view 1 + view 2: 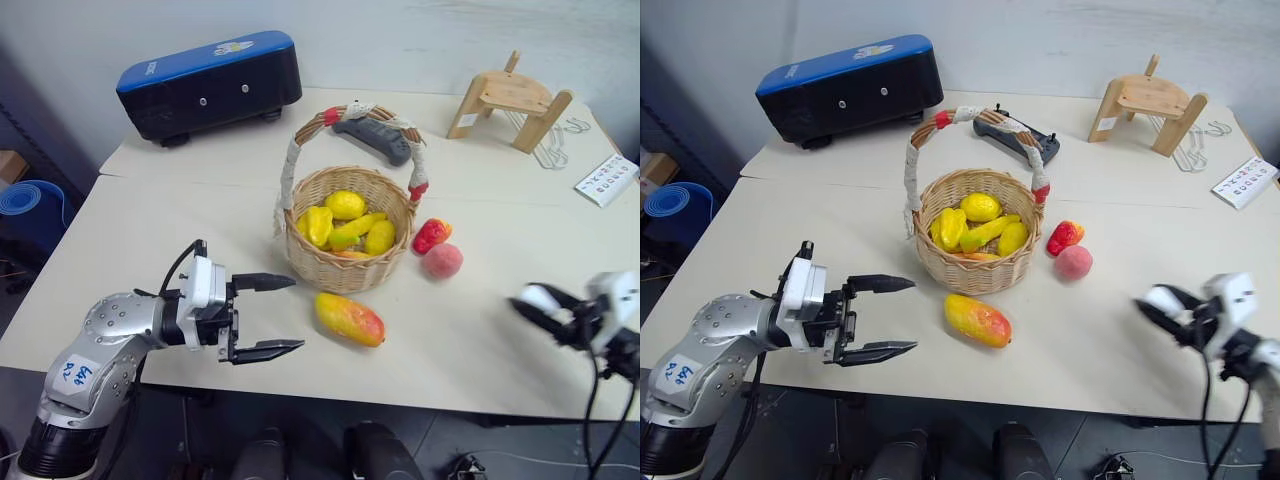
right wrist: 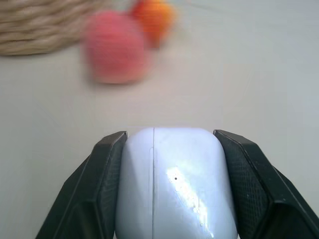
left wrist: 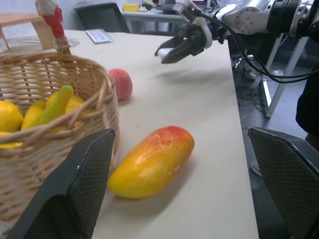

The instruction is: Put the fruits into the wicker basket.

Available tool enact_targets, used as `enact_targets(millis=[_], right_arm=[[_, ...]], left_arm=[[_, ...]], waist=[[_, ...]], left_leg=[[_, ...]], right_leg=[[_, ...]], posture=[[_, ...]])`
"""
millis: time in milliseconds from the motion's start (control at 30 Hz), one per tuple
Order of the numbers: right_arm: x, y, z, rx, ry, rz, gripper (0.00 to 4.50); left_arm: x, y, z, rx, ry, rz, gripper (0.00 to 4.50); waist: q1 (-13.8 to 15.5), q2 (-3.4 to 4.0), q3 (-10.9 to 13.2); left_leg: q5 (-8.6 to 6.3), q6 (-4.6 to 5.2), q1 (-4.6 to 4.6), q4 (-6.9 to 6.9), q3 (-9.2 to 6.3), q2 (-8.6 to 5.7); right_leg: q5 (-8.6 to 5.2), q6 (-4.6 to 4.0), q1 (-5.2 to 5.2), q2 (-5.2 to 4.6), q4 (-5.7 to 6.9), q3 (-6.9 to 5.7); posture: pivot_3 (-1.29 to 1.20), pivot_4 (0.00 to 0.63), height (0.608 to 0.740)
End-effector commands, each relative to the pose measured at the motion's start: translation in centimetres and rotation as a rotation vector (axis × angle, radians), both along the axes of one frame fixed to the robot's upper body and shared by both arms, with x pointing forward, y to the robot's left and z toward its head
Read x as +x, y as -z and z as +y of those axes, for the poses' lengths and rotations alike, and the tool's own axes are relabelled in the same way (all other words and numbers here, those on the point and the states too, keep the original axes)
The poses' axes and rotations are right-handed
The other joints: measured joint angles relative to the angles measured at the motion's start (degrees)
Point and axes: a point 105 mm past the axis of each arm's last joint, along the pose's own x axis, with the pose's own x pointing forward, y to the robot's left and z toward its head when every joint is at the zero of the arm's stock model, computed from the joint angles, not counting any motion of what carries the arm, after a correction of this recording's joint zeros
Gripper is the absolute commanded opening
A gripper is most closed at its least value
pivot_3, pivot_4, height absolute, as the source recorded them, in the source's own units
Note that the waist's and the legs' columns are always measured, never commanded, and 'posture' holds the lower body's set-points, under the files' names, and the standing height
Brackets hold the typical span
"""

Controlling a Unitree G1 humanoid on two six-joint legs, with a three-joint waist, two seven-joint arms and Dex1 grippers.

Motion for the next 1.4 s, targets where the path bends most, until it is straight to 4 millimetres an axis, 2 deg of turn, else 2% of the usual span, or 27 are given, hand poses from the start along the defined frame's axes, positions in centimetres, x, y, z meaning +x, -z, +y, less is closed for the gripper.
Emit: enact_targets(millis=[33, 167, 233, 300, 433, 533, 600, 667, 767, 833, 933, 1067, 1167, 1233, 1400], right_arm=[[0.8, 1.0, -3.0, -0.097, 0.116, 0.009, 2.37], [2.4, 1.4, -5.4, -0.093, 0.280, -0.010, 2.37], [2.5, 2.2, -6.1, -0.095, 0.336, 0.014, 2.37], [2.4, 2.4, -6.7, -0.096, 0.378, 0.011, 3.10], [2.1, 0.0, -7.3, -0.119, 0.362, -0.082, 4.36], [1.8, -2.4, -5.8, -0.180, 0.203, -0.154, 4.47], [1.5, -4.5, -3.6, -0.199, 0.044, -0.188, 4.47], [0.8, -5.8, 0.6, -0.170, -0.181, -0.147, 4.47], [-2.0, -5.5, 7.6, -0.075, -0.511, 0.068, 4.47], [-3.5, -4.9, 11.9, -0.073, -0.672, 0.167, 4.47], [-4.3, -3.8, 16.9, -0.105, -0.803, 0.167, 4.47], [-2.3, -2.0, 22.8, -0.012, -0.762, 0.145, 4.47], [-1.8, -1.6, 25.3, 0.012, -0.773, 0.149, 4.47], [-1.8, -0.7, 26.9, -0.014, -0.810, 0.159, 4.47], [-2.2, 0.8, 28.3, -0.007, -0.859, 0.220, 4.47]], left_arm=[[0.0, -1.1, -0.4, -0.020, 0.017, -0.040, 4.50], [0.5, -1.3, -0.6, -0.025, 0.017, -0.042, 4.50], [0.8, -1.5, -0.6, -0.032, 0.013, -0.045, 4.50], [1.1, -1.7, -0.4, -0.036, 0.002, -0.044, 4.50], [1.1, -1.5, 0.4, -0.017, -0.011, -0.032, 4.50], [1.3, -0.8, 1.6, 0.010, -0.044, -0.023, 4.50], [1.6, -0.3, 2.7, 0.021, -0.076, -0.008, 4.50], [1.6, 0.1, 4.0, 0.037, -0.096, 0.017, 4.50], [1.3, 1.5, 6.0, 0.105, -0.107, 0.082, 4.50], [1.3, 2.2, 7.1, 0.142, -0.120, 0.070, 4.50], [0.8, 2.6, 7.6, 0.159, -0.100, 0.045, 4.50], [-0.1, 2.9, 7.0, 0.193, -0.051, -0.018, 4.50], [-0.3, 3.0, 6.5, 0.184, -0.050, -0.035, 4.50], [-0.4, 3.0, 6.3, 0.173, -0.058, -0.029, 4.50], [-0.3, 2.8, 6.0, 0.159, -0.075, -0.032, 4.50]], waist=[[-0.28, 0.00, 0.00], [-1.15, 0.19, 0.09], [-1.34, 0.21, 0.08], [-1.37, 0.20, 0.08], [-1.18, 0.20, 0.08], [-1.23, 0.22, 0.09], [-1.34, 0.26, 0.11], [-1.35, 0.40, 0.17], [-1.29, 0.45, 0.18], [-1.20, 0.45, 0.18], [-0.95, 0.19, 0.17], [-0.71, 0.05, 0.16], [-0.29, 0.15, 0.20], [0.14, 0.10, 0.18], [0.13, 0.09, 0.17]], left_leg=[[0.00, 0.00, 0.01, -0.01, 0.00, 0.02], [0.02, -0.04, 0.03, 0.02, 0.05, 0.05], [0.03, -0.04, 0.00, 0.04, 0.06, 0.05], [0.03, -0.04, 0.00, 0.05, 0.05, 0.06], [0.03, -0.03, -0.04, 0.09, 0.04, 0.07], [0.02, -0.03, -0.04, 0.08, 0.04, 0.06], [0.03, -0.03, -0.04, 0.06, 0.04, 0.07], [0.02, -0.03, -0.04, 0.04, 0.04, 0.08], [0.02, -0.09, -0.04, -0.01, -0.01, 0.16], [0.02, -0.10, -0.01, -0.05, -0.07, 0.16], [0.01, -0.10, -0.04, -0.06, -0.15, 0.15], [-0.04, -0.04, -0.16, -0.04, -0.15, 0.06], [-0.04, -0.05, -0.33, -0.04, -0.15, 0.04], [-0.03, -0.06, -0.91, 0.11, -0.17, 0.03], [-0.02, -0.05, -1.05, 0.16, -0.18, 0.03]], right_leg=[[0.00, 0.00, -0.01, 0.03, 0.01, 0.01], [0.00, 0.00, -0.03, 0.10, 0.07, 0.09], [0.00, 0.00, -0.04, 0.09, 0.08, 0.09], [0.00, 0.00, -0.04, 0.11, 0.08, 0.08], [0.01, 0.01, -0.01, 0.09, 0.03, 0.08], [0.01, 0.02, -0.01, 0.09, 0.01, 0.08], [0.01, 0.02, -0.01, 0.10, 0.01, 0.07], [0.01, 0.02, -0.02, 0.11, 0.03, 0.09], [0.00, 0.02, -0.04, 0.17, 0.03, 0.06], [0.00, 0.02, -0.03, 0.15, 0.05, 0.03], [0.00, 0.02, -0.01, 0.10, -0.03, -0.04], [0.01, 0.02, -0.14, -0.04, -0.10, -0.05], [0.01, 0.02, -0.34, -0.06, -0.03, -0.06], [0.01, 0.03, -0.95, -0.07, 0.21, -0.09], [0.02, 0.05, -1.13, -0.07, 0.33, -0.14]], posture=[[0.00, 0.150, 0.740], [0.00, 0.150, 0.740], [0.00, 0.150, 0.740], [0.00, 0.150, 0.740], [0.00, 0.150, 0.740], [0.00, 0.150, 0.740], [0.00, 0.150, 0.740], [0.00, 0.150, 0.740], [0.00, 0.150, 0.740], [0.00, 0.150, 0.740], [0.00, 0.150, 0.740], [0.00, 0.150, 0.740], [0.00, 0.150, 0.740], [0.00, 0.150, 0.740], [0.00, 0.150, 0.740]])
